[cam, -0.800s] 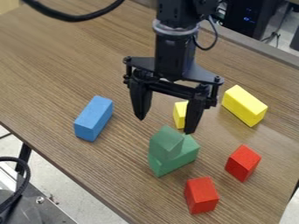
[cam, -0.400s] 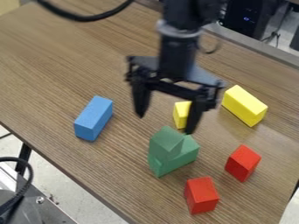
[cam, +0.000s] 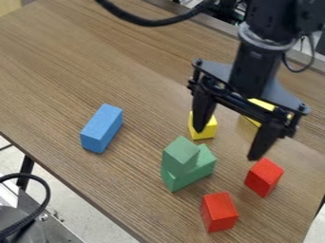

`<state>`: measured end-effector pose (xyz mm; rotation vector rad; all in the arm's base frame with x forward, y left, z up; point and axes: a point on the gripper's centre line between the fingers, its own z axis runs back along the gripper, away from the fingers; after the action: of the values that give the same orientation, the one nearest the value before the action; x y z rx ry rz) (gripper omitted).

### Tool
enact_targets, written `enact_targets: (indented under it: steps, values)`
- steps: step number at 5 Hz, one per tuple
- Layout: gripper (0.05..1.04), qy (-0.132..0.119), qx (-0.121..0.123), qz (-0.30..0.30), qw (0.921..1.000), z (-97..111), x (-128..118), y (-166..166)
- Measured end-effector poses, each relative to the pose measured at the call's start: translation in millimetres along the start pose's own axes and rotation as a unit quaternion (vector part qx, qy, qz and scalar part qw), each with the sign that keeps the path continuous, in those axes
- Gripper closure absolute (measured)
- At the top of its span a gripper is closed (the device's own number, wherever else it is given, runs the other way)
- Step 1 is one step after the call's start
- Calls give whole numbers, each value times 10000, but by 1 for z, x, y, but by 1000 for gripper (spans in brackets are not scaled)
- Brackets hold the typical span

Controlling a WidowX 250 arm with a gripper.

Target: Take the red cube from the table and place it on top of the green cube

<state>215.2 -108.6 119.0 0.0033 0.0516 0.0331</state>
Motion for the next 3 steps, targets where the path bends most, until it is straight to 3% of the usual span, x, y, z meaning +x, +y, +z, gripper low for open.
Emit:
enact_targets:
  steps: [1,2,3]
  values:
    - [84,229,-58,-218,9995,-8,-5,-7]
    - [84,647,127,-398,9970,-28,-19,-9]
    - [84,1060,206,-361,9935,-69,-36,-4]
